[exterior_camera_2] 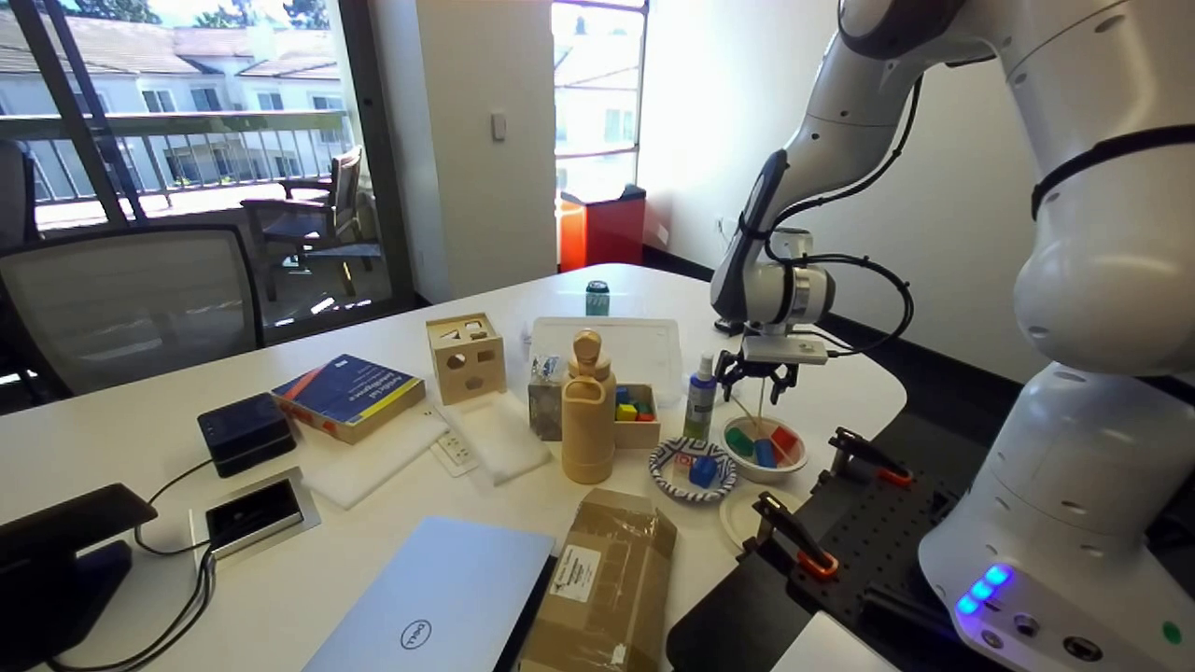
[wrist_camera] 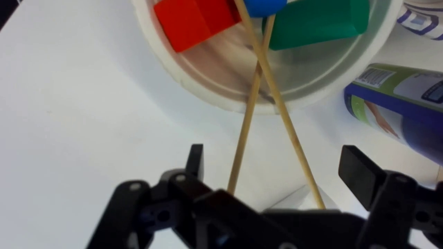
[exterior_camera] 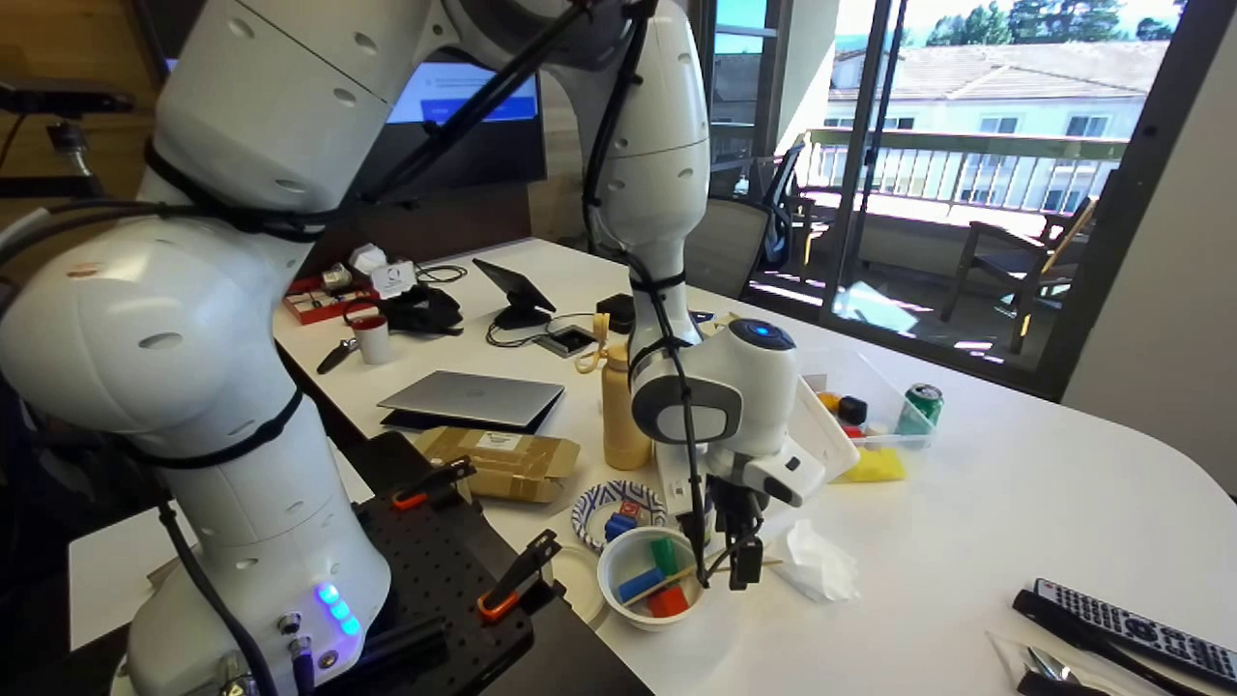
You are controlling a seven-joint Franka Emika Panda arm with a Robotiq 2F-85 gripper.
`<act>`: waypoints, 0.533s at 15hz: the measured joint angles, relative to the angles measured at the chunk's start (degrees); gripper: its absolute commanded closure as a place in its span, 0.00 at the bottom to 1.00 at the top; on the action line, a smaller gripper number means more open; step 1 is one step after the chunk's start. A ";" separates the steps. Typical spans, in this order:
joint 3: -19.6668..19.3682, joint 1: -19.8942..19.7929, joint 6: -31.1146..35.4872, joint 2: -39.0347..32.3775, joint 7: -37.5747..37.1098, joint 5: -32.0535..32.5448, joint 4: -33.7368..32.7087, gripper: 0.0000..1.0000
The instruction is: Pick up the sticks and mix the objects in the box
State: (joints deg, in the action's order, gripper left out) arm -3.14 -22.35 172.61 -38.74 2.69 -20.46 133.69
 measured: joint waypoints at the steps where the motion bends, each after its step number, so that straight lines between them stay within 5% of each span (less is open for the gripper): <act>1: 0.00 -0.10 0.01 -0.33 -0.01 0.06 -0.31 0.00; 8: -0.01 -0.34 0.12 -1.91 -0.05 0.31 -1.24 0.00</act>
State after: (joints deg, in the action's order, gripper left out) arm -3.15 -22.70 172.73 -40.65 2.65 -20.16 132.45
